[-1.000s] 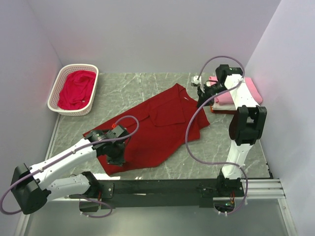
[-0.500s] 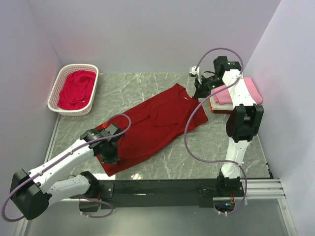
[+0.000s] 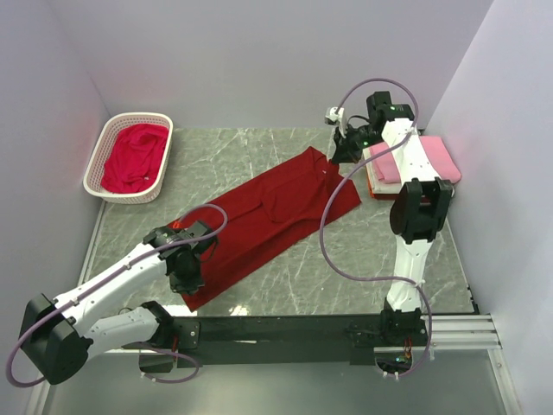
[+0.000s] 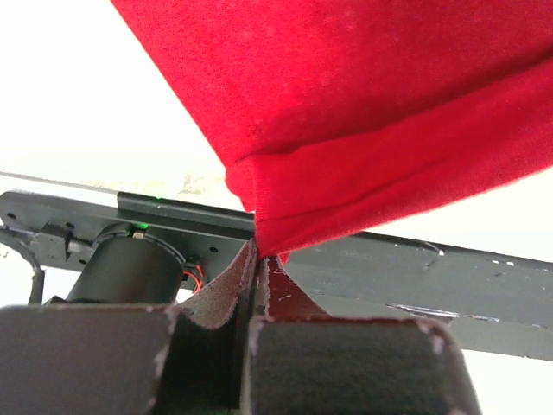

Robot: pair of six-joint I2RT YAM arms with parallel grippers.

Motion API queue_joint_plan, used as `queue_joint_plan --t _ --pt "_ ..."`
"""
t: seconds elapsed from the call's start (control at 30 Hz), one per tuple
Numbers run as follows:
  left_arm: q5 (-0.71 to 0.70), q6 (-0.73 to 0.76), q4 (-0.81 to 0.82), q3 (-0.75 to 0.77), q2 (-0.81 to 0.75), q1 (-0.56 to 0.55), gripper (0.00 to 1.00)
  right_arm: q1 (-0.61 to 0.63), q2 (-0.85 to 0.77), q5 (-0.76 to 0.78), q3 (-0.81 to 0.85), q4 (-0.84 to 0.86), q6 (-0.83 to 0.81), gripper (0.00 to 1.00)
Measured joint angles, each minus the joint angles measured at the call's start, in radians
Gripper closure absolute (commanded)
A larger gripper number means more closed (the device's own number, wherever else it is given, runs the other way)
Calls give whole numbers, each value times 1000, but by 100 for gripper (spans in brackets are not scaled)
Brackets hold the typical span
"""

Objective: Fold and stack the t-shirts
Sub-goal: Fold the tshirt

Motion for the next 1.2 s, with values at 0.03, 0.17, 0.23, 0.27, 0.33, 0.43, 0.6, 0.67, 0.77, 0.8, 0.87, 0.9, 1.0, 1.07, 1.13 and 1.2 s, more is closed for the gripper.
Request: queue_joint_plan --t 0.03,0.17,0.23,0.27,0.33,0.43,0.6,0.67,0.77,0.8,0.87,0.9,1.0,1.07,1.13,1.2 --pt "-3 -6 -6 0 1 0 99 2 4 0 0 8 8 100" --pt "-25 -19 -33 12 36 2 99 6 17 0 3 44 45 100" --pt "-35 -26 -36 25 58 3 99 9 18 1 11 61 64 100" --pt "-40 -27 -36 31 64 5 99 9 19 0 16 71 72 100" --pt "-51 -31 -34 45 79 14 99 11 19 0 31 88 88 100" --pt "-68 -30 -31 50 99 28 99 11 19 0 45 113 104 100" --pt "-81 -26 -20 51 148 46 99 11 22 0 46 134 120 100" --pt "-88 -24 -16 51 168 50 99 15 26 0 46 142 126 100" --pt "-105 -25 -14 55 191 53 99 19 39 1 46 160 137 100" --pt "-112 -26 -14 59 197 54 99 21 43 1 46 163 141 100" --pt "-125 -26 -13 65 208 56 99 27 53 4 46 170 146 100" --pt "-130 -26 -11 67 212 57 99 31 58 7 46 173 149 100" --pt "-140 -26 -7 68 232 60 99 43 71 11 46 183 151 100" --pt "-146 -26 -3 68 249 60 99 46 77 14 46 188 156 100" --pt "-151 -26 1 68 265 62 99 51 80 17 46 195 161 100" --pt "-154 -26 2 68 280 63 99 53 80 18 46 201 169 100"
